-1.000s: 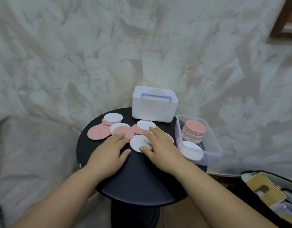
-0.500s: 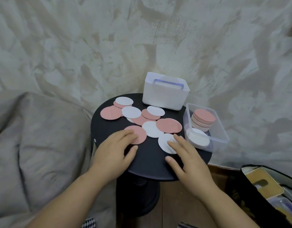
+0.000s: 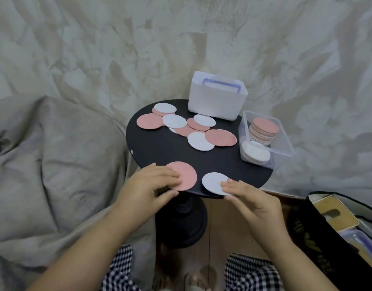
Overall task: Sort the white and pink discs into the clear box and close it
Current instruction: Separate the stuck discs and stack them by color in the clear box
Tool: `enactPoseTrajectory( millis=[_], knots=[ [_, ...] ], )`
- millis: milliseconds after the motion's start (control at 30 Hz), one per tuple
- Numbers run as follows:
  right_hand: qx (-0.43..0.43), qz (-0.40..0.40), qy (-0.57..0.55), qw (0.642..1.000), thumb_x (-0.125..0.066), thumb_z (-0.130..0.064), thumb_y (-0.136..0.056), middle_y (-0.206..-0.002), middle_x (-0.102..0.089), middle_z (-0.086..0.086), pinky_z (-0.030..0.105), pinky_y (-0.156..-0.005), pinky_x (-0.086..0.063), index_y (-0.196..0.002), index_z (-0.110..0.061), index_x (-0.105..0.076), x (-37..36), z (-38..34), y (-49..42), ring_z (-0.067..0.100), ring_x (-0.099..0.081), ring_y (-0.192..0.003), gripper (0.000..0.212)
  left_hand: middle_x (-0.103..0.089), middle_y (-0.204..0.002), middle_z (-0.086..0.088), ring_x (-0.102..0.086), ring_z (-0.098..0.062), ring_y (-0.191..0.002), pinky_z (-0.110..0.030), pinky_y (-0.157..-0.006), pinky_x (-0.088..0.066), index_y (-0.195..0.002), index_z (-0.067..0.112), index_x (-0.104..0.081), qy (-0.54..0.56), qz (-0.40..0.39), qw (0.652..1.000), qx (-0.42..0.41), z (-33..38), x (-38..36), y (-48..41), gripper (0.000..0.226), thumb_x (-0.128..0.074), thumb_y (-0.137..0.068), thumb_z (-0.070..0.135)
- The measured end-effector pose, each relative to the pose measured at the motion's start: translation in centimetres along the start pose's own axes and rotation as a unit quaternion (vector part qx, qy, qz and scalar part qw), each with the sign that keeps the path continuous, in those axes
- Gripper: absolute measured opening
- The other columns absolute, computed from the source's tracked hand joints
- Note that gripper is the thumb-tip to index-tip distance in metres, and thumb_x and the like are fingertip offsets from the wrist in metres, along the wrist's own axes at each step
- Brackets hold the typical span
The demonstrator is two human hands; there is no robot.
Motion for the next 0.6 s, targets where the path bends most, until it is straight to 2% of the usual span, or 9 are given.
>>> enactPoseTrajectory(
  millis=[67,133,200,267,333,400,500,600],
  knots=[
    [-0.060,0.030,-0.046,0.997,-0.067,-0.030,-0.081,-0.091,-0.069,-0.027,0.010,-0.083,-0.046,-0.087,-0.031,-0.070,0.7,0.0,-0.4,-0.006,-0.064,-0.090,0.007,-0.066,-0.099,0.031,-0.058,0.011,-0.099,-0.020,-0.099,-0.040,-0.094,0.032,-0.072,0.043,0.067,0.996,0.030,0.5,1.7,0.2,0.021,-0.059,-0.079,0.039],
    [-0.121,0.075,-0.102,0.985,-0.065,-0.022,-0.080,-0.082,-0.068,-0.027,0.007,-0.071,-0.046,-0.082,-0.032,-0.067,1.4,0.2,-0.8,-0.007,-0.063,-0.078,0.011,-0.062,-0.092,0.041,-0.060,0.013,-0.091,-0.008,-0.087,-0.043,-0.087,0.038,-0.071,0.100,0.126,0.983,0.089,0.5,3.1,0.3,0.014,-0.064,-0.084,0.025],
    [-0.185,0.099,-0.180,0.961,-0.062,-0.019,-0.081,-0.077,-0.069,-0.019,0.012,-0.062,-0.049,-0.082,-0.026,-0.067,1.2,0.8,-1.4,-0.001,-0.063,-0.067,0.009,-0.067,-0.086,0.033,-0.063,0.008,-0.084,-0.008,-0.077,-0.046,-0.082,0.040,-0.068,0.180,0.190,0.950,0.169,-0.2,4.1,0.5,0.026,-0.064,-0.086,0.015],
    [-0.236,0.097,-0.230,0.939,-0.063,-0.017,-0.083,-0.074,-0.070,-0.012,0.018,-0.057,-0.053,-0.083,-0.023,-0.068,0.2,1.1,-1.9,0.005,-0.062,-0.058,0.007,-0.071,-0.081,0.021,-0.067,0.001,-0.079,-0.018,-0.072,-0.052,-0.084,0.034,-0.068,0.268,0.220,0.907,0.238,-0.8,3.8,0.5,0.020,-0.060,-0.088,0.016],
    [-0.258,0.090,-0.252,0.928,-0.065,-0.014,-0.082,-0.070,-0.069,-0.010,0.020,-0.053,-0.052,-0.082,-0.021,-0.068,-1.0,0.9,-2.5,0.008,-0.060,-0.051,0.008,-0.073,-0.077,0.012,-0.069,-0.006,-0.074,-0.021,-0.063,-0.055,-0.088,0.025,-0.068,0.362,0.207,0.862,0.287,-0.7,2.2,0.4,0.015,-0.057,-0.090,0.015],
    [-0.257,0.083,-0.255,0.928,-0.067,-0.012,-0.081,-0.068,-0.069,-0.007,0.020,-0.051,-0.049,-0.080,-0.020,-0.068,-1.9,0.3,-3.0,0.011,-0.056,-0.047,0.008,-0.074,-0.077,0.006,-0.070,-0.010,-0.073,-0.021,-0.060,-0.055,-0.091,0.019,-0.068,0.418,0.174,0.841,0.298,0.2,0.7,0.2,0.012,-0.057,-0.090,0.013],
    [-0.255,0.082,-0.247,0.931,-0.070,-0.011,-0.079,-0.066,-0.068,-0.005,0.018,-0.049,-0.047,-0.079,-0.018,-0.069,-2.8,0.2,-3.4,0.009,-0.053,-0.049,0.008,-0.075,-0.079,0.002,-0.070,-0.011,-0.073,-0.022,-0.061,-0.056,-0.092,0.017,-0.069,0.406,0.154,0.856,0.282,0.6,0.2,0.2,0.012,-0.062,-0.085,0.010],
    [-0.230,0.047,-0.168,0.957,-0.070,-0.019,-0.080,-0.076,-0.069,-0.009,0.021,-0.064,-0.052,-0.081,-0.026,-0.068,-3.2,0.4,-4.6,0.002,-0.059,-0.066,0.008,-0.074,-0.082,0.004,-0.070,-0.011,-0.079,-0.028,-0.067,-0.057,-0.088,0.024,-0.070,0.338,0.169,0.889,0.257,-0.2,1.3,-0.4,0.013,-0.065,-0.084,0.013]
  ],
)
Point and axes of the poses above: each hand's wrist, its own y-axis away from the middle knuckle, its own x-axis out of the back of the hand, z = x × y, the point moved 10 cm from there along -y, towards the middle knuckle
